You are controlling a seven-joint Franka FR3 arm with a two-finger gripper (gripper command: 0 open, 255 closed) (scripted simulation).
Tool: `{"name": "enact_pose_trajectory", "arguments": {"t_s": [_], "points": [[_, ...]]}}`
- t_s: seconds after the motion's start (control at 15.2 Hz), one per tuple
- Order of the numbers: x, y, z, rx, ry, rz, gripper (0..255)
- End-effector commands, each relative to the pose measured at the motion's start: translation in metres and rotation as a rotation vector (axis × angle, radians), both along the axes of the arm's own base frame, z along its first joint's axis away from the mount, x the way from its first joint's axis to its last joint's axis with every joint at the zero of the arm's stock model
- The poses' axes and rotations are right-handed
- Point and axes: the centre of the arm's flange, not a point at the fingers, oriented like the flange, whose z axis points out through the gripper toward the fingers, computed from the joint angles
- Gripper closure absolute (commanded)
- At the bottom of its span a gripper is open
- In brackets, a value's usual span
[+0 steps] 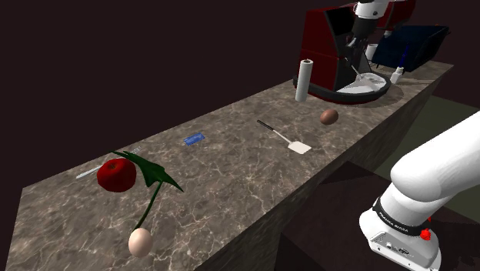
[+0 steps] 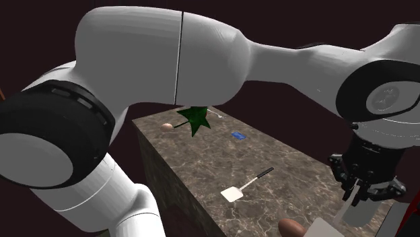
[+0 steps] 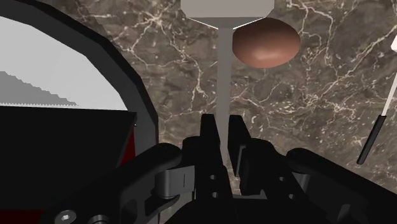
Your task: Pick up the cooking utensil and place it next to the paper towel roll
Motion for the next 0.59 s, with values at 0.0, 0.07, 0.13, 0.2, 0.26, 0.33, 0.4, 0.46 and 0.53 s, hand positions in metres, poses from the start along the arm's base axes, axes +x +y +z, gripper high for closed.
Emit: {"name": "enact_pose_trajectory", "arguments": {"t_s": [0.0, 0.07, 0.13, 0.2, 0.26, 0.33, 0.4, 0.46, 0.53], "points": [[0.0, 0.0, -0.012, 0.0, 0.0, 0.0, 255], [0.0, 0.0, -0.017, 0.0, 0.0, 0.0, 255], [0.0, 0.0, -0.022, 0.0, 0.0, 0.0, 255], [0.0, 0.0, -0.027, 0.0, 0.0, 0.0, 255], [0.0, 0.0, -0.033, 0.0, 0.0, 0.0, 255], [0.0, 0.0, -0.038, 0.0, 0.0, 0.0, 255], [0.0, 0.0, -0.043, 0.0, 0.0, 0.0, 255], [0.0, 0.0, -0.049, 0.0, 0.0, 0.0, 255], [0.0, 0.0, -0.054, 0.0, 0.0, 0.0, 255]]}}
